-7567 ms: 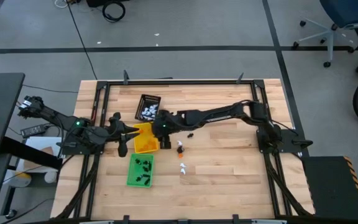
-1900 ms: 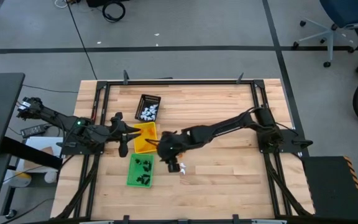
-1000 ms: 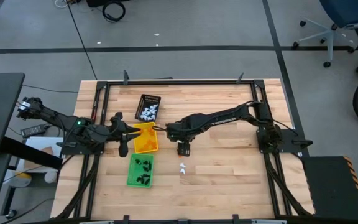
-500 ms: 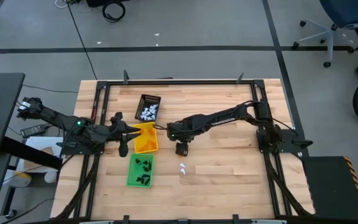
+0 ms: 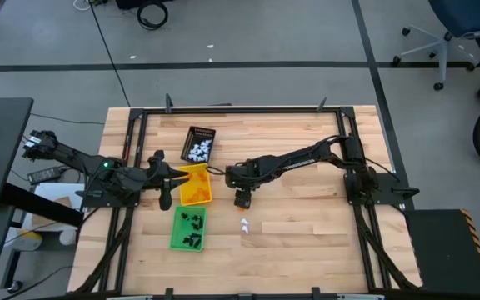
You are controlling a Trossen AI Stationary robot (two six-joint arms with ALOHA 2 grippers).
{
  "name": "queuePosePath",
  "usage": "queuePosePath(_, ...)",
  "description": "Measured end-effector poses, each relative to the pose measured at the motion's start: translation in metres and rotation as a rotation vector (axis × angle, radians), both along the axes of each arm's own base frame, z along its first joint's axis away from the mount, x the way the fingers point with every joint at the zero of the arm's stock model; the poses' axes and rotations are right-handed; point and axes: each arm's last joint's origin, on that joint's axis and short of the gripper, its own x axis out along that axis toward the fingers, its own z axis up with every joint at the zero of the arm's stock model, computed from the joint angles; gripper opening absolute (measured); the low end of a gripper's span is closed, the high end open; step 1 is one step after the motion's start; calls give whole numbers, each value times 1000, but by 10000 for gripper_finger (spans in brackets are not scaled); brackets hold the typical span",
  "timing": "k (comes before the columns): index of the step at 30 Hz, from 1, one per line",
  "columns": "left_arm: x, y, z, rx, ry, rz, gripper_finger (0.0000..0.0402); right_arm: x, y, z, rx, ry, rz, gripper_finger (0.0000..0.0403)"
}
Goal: Sort Halloween decoration
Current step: Put the white ghost plush toy into the black basket
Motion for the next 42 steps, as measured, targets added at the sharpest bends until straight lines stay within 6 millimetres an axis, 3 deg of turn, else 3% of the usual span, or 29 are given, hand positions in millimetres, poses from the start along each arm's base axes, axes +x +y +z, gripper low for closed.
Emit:
queuePosePath(11, 0, 0, 0, 1, 0, 0, 69, -9, 0, -11, 6, 48, 16, 226)
queuePosePath(31, 0, 0, -1, -58, -4, 21, 69, -7, -1, -9, -39, 52, 176, 86)
queuePosePath(42, 15, -14, -29, -119, 69, 25, 69, 11, -5, 3, -80, -120, 234, 76)
